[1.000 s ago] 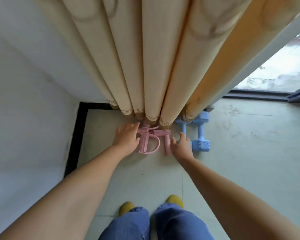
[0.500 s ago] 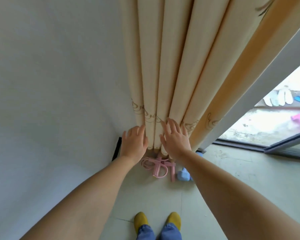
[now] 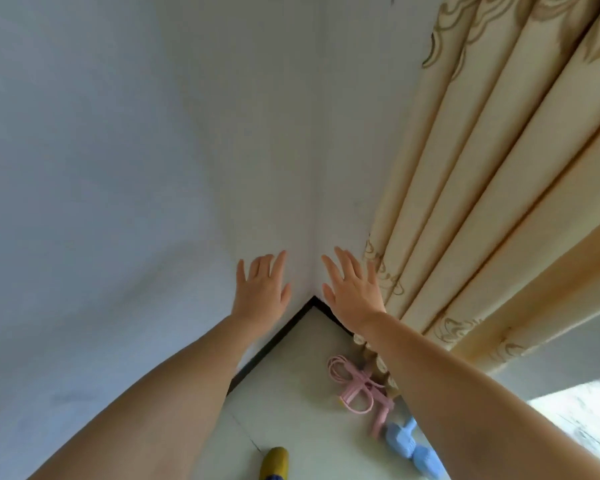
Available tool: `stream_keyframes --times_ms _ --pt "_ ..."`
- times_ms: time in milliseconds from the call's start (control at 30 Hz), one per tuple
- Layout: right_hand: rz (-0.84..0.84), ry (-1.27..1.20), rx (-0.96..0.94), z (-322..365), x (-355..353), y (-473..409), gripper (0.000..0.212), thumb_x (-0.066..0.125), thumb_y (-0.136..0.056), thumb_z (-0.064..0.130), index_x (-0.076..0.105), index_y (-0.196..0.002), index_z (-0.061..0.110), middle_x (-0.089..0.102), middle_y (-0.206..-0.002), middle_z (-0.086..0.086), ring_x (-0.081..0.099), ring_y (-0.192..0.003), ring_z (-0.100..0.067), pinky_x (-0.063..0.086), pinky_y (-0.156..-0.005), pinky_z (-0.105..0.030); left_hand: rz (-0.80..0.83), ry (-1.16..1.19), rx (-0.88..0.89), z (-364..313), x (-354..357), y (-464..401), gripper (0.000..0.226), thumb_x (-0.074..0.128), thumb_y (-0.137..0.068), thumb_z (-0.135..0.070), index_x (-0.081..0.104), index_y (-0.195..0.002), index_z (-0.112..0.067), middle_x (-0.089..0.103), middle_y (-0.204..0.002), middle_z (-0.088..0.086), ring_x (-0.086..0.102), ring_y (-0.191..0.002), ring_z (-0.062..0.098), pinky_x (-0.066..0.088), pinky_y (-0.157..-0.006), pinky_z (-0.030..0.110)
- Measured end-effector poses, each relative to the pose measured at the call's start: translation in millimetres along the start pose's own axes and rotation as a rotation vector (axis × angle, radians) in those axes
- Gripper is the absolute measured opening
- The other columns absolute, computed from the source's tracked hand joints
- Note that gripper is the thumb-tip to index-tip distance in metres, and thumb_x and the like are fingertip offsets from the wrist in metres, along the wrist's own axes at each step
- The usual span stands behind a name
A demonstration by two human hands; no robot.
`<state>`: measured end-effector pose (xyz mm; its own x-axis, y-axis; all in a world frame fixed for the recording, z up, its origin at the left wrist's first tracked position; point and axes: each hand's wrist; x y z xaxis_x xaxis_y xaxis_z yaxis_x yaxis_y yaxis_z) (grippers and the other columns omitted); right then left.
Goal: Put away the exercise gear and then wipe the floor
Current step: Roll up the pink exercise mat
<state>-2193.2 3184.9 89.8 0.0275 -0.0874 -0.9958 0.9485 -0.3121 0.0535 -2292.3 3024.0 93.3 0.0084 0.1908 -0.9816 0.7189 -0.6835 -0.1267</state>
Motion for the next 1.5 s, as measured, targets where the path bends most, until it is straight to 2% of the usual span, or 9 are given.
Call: stream_keyframes --times_ms 267,500,667,800,900,967,1100,1267,1500 --pt "0.088 0.068 -0.398 13 8 31 0.057 0.014 -0.101 0.041 -0.007 -0.151 0.024 -0.008 -0.159 -0.004 -0.003 -0.147 -0.021 0.006 -0.118 -0.051 -0.003 -0.068 -0.416 -41 -8 113 0.059 0.030 -0.100 -0.038 0.008 -0.151 -0.019 0.028 -0.151 0.005 0.021 -0.141 0.022 0.006 -0.118 0.048" --pt "0.070 0.089 -0.846 103 4 87 0.057 0.015 -0.101 0.044 -0.006 -0.151 0.026 -0.007 -0.160 -0.003 -0.003 -0.148 -0.020 0.005 -0.117 -0.049 -0.072 -0.192 -0.803 -56 -29 244 0.059 0.036 -0.098 -0.041 0.016 -0.150 -0.019 0.035 -0.149 0.007 0.030 -0.139 0.025 0.011 -0.117 0.050" --pt "0.030 0.056 -1.178 162 -1 165 0.055 0.027 -0.101 0.041 0.015 -0.152 0.023 0.012 -0.160 -0.005 0.012 -0.147 -0.022 0.012 -0.116 -0.050 -0.137 -0.290 -1.126 -88 -44 361 0.060 0.058 -0.088 -0.038 0.041 -0.140 -0.014 0.058 -0.128 0.010 0.056 -0.118 0.028 0.037 -0.103 0.055" --pt "0.058 0.063 -1.343 173 5 252 0.052 0.029 -0.092 0.041 0.053 -0.133 0.018 0.053 -0.138 -0.010 0.054 -0.125 -0.027 0.045 -0.095 -0.056 -0.177 -0.270 -1.336 -155 -44 452 0.060 0.055 -0.090 -0.035 0.037 -0.142 -0.013 0.056 -0.129 0.012 0.054 -0.120 0.027 0.035 -0.103 0.056" --pt "0.036 0.054 -1.511 161 16 329 0.051 0.023 -0.100 0.041 0.030 -0.147 0.023 0.028 -0.155 -0.007 0.027 -0.143 -0.023 0.025 -0.112 -0.053 -0.152 -0.204 -1.509 -224 -43 514 0.058 0.032 -0.099 -0.037 0.013 -0.150 -0.017 0.033 -0.148 0.009 0.031 -0.137 0.024 0.015 -0.115 0.053" --pt "0.106 0.081 -1.593 147 27 381 0.054 0.021 -0.101 0.042 0.012 -0.151 0.026 0.009 -0.160 -0.003 0.007 -0.148 -0.020 0.008 -0.117 -0.049 -0.123 -0.204 -1.598 -280 -36 557 0.059 0.022 -0.098 -0.041 0.009 -0.151 -0.017 0.030 -0.149 0.008 0.028 -0.137 0.024 0.014 -0.114 0.051" --pt "0.165 0.111 -1.830 108 39 501 0.056 0.012 -0.099 0.046 0.009 -0.152 0.026 0.006 -0.160 -0.003 0.005 -0.148 -0.020 0.005 -0.117 -0.050 -0.123 -0.179 -1.806 -407 -23 639 0.081 -0.004 -0.080 -0.049 0.013 -0.150 -0.014 0.035 -0.146 0.013 0.034 -0.135 0.028 0.013 -0.114 0.053" --pt "0.213 0.123 -2.122 80 34 636 0.053 0.023 -0.102 0.040 0.012 -0.151 0.023 0.007 -0.160 -0.004 0.006 -0.147 -0.019 0.005 -0.118 -0.049 -0.123 -0.181 -2.110 -536 -29 723 0.060 0.026 -0.100 -0.039 0.005 -0.151 -0.017 0.028 -0.149 0.007 0.029 -0.137 0.024 0.012 -0.116 0.049" --pt "0.189 0.161 -2.330 86 39 744 0.054 0.015 -0.099 0.040 0.013 -0.151 0.023 0.007 -0.160 -0.004 0.007 -0.147 -0.018 0.008 -0.117 -0.047 -0.208 -0.206 -2.327 -607 -29 789 0.060 0.030 -0.099 -0.038 0.006 -0.151 -0.018 0.029 -0.147 0.005 0.030 -0.136 0.022 0.013 -0.117 0.047"
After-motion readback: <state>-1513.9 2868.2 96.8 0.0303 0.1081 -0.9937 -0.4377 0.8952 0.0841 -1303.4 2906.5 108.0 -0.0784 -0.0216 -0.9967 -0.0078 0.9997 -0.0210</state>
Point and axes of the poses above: each hand's wrist, its own y-axis away from the middle knuckle, its own x-axis out of the palm, z = x × y
